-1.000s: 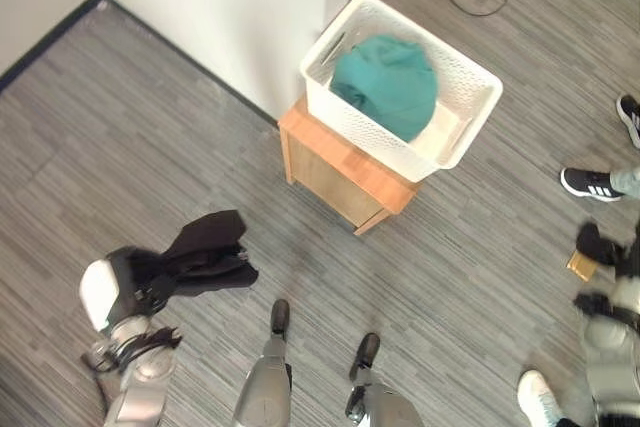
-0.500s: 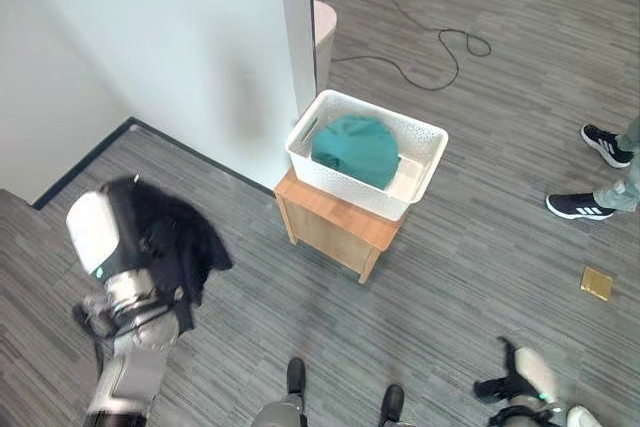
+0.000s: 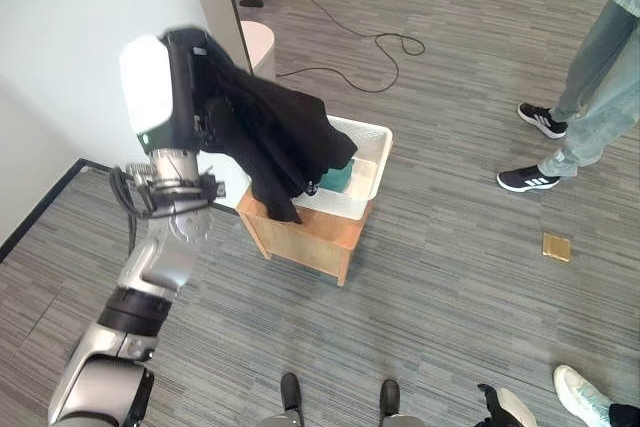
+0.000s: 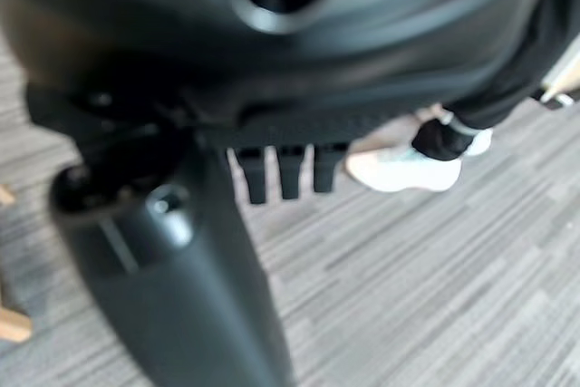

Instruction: Pick up bed clothes into laundry basket.

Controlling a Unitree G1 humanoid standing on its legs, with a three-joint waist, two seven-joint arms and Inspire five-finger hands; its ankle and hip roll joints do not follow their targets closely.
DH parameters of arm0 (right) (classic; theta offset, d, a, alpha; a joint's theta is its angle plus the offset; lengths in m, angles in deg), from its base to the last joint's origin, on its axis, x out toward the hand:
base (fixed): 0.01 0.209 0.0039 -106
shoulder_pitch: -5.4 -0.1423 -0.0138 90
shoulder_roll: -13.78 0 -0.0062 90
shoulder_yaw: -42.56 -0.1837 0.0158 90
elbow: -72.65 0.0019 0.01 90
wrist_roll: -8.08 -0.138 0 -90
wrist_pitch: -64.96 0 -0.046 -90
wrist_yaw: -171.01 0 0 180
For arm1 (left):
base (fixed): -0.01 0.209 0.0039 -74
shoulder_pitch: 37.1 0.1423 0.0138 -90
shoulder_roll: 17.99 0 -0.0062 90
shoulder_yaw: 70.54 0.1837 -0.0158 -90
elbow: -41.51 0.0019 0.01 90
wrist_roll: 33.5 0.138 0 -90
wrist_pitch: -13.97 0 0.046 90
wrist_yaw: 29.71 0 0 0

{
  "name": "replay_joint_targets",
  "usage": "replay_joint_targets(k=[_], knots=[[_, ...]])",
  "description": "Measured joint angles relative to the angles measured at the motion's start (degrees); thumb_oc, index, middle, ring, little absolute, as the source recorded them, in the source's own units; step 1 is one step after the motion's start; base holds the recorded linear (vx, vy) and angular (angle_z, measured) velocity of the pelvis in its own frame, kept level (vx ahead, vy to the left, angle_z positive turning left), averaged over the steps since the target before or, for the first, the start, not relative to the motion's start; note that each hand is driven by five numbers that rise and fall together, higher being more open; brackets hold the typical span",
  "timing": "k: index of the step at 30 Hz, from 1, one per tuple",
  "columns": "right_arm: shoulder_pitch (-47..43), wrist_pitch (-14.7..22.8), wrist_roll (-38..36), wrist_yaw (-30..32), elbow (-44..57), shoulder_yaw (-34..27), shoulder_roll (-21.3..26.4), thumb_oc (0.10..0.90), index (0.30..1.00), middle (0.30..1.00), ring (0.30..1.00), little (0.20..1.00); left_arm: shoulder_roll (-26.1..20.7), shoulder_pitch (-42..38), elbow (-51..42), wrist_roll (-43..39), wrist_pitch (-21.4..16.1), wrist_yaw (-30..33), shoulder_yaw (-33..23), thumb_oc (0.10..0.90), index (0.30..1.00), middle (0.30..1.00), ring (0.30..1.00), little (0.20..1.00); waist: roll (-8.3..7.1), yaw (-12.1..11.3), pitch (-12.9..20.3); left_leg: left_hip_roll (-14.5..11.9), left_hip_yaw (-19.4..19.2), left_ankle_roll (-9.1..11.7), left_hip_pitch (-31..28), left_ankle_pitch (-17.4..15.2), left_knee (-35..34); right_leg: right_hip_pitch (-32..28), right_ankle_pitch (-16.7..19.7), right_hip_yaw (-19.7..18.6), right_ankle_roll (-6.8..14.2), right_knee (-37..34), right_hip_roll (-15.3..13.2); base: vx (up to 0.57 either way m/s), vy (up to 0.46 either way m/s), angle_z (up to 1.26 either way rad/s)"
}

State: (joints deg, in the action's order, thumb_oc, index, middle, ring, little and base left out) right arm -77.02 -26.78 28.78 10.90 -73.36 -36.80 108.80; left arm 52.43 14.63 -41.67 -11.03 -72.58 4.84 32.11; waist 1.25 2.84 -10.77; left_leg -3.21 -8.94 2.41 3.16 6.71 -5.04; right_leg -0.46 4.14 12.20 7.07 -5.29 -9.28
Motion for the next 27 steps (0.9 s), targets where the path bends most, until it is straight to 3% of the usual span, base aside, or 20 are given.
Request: replay_joint_targets(k=[4,10,18,27], knots=[[-3.14,0.42,-2.75,-1.08,-3.80,0.14,0.06,0.800,0.900,0.900,0.900,0.900,-0.90,-9.47,8.54,-0.02,0.72,0.06,7.49,0.400,0.300,0.300,0.300,0.300,-0.17,0.12,1.51,0.03,-0.05,0.00,0.03,0.00,0.00,0.04,0.00,0.00,0.00,0.00,-0.06,0.00,0.000,0.00],[-8.02,0.91,-4.12,-1.09,-4.42,0.95,0.43,0.800,0.900,0.900,0.900,0.900,-1.52,-17.01,17.88,-1.87,1.55,-0.25,15.45,0.400,0.300,0.300,0.300,0.300,-0.14,2.17,2.75,0.01,-0.90,0.08,0.09,-0.10,-0.01,0.75,0.14,-1.15,-0.16,0.01,-0.03,0.01,0.028,-0.08],[-8.66,1.13,-6.00,-1.63,-6.13,2.43,0.32,0.800,0.900,0.900,0.900,0.900,-1.67,-23.40,24.98,-3.44,1.86,-0.70,21.35,0.400,0.300,0.300,0.300,0.300,-0.25,3.48,2.77,-0.02,-2.91,0.08,0.54,-0.50,-0.01,2.34,0.47,-2.61,-0.09,0.04,0.12,0.02,0.035,-0.12],[-10.97,1.26,-8.52,-2.08,-8.81,2.53,0.29,0.800,0.900,0.900,0.900,0.900,-3.18,-37.03,37.67,-4.30,1.77,-1.80,31.27,0.400,0.300,0.300,0.300,0.300,-2.85,5.97,3.88,-0.19,-6.04,0.05,2.28,-0.72,-0.03,5.83,1.49,-5.23,0.07,0.06,0.24,0.01,0.031,-0.17]])
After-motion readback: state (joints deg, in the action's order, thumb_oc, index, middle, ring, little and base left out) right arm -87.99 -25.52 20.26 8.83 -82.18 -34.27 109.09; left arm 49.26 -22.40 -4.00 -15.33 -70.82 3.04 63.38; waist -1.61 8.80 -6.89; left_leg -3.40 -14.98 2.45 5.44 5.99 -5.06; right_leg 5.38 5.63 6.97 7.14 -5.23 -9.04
